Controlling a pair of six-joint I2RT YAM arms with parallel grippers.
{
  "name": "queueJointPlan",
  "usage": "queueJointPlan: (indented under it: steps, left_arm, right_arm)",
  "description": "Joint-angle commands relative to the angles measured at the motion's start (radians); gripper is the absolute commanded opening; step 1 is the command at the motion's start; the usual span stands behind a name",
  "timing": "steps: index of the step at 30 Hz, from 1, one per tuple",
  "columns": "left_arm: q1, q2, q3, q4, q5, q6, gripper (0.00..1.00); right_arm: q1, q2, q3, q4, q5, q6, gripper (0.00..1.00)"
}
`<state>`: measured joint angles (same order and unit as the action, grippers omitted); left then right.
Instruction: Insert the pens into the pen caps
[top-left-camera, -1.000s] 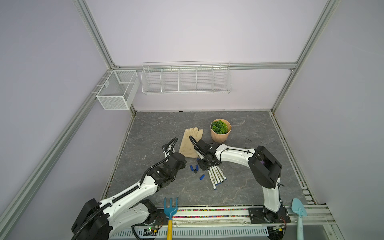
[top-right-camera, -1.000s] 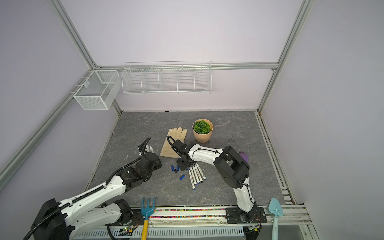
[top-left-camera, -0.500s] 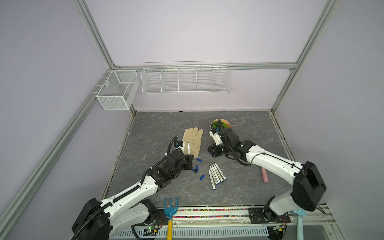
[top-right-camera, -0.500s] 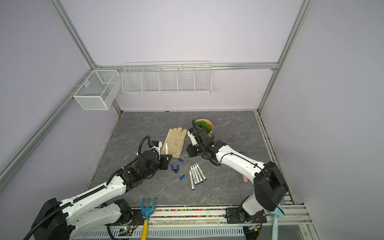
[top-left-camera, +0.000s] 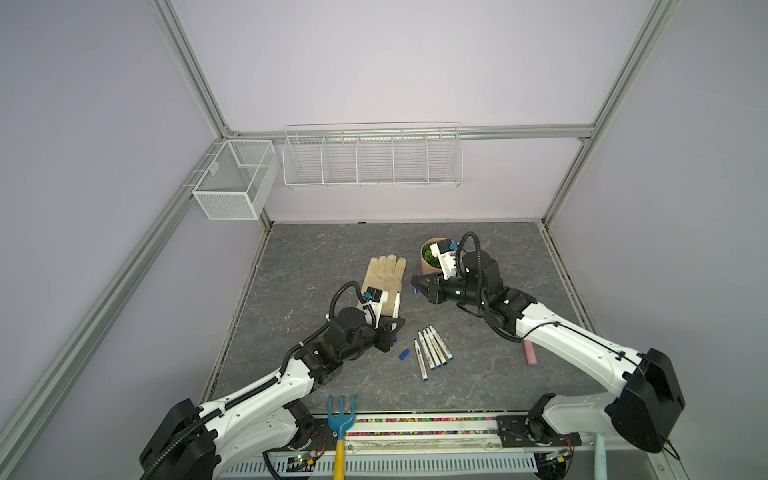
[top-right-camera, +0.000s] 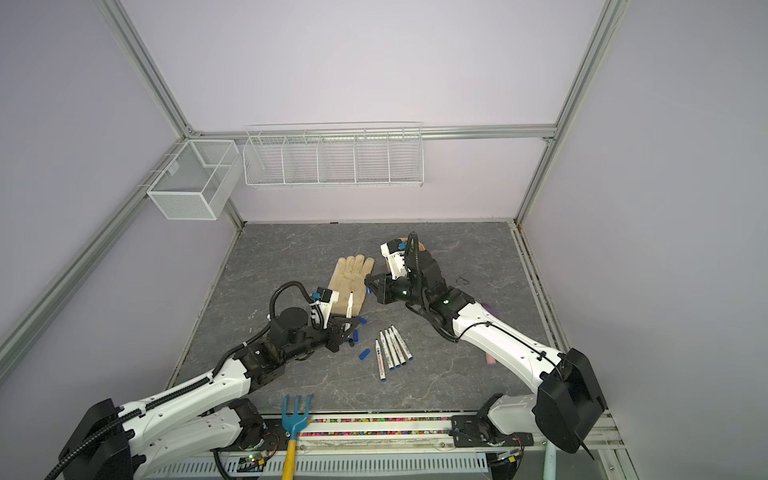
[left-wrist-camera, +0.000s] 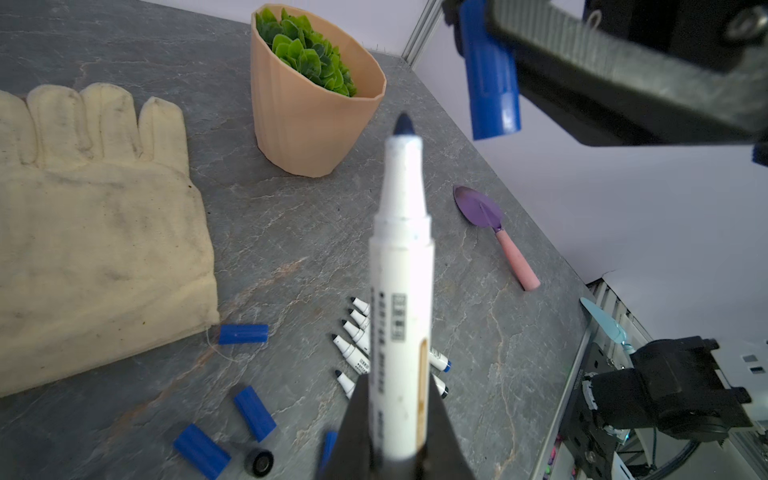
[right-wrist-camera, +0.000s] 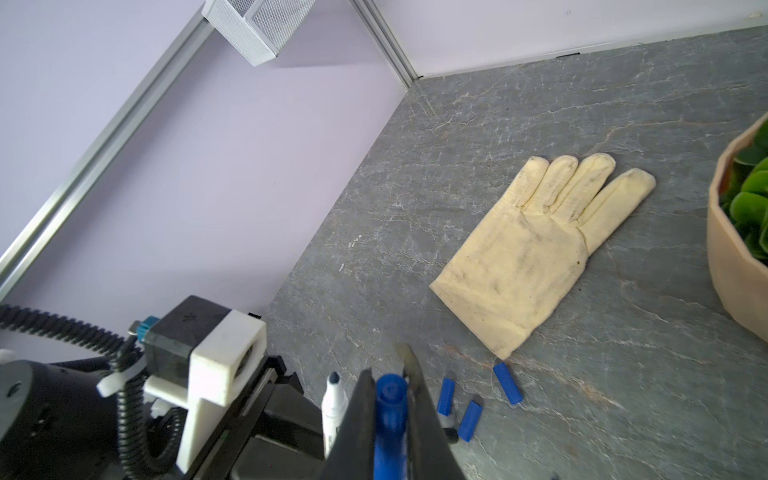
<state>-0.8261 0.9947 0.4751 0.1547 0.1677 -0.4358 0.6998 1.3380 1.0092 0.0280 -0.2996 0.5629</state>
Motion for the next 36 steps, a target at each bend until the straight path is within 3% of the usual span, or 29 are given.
queueJointPlan:
  steps: [1,36]
  left_arm:
    - [-0.011,0.017,0.008,0.048,0.029,0.016,0.0]
    - [-0.03,0.07,0.008,0.115,0.039,-0.001,0.0]
  right_arm:
    - [-0.004,0.017,0.029,0.056,-0.047,0.028,0.07]
    - [0.023,0.079,0.05,0.07,-0.042,0.036,0.07]
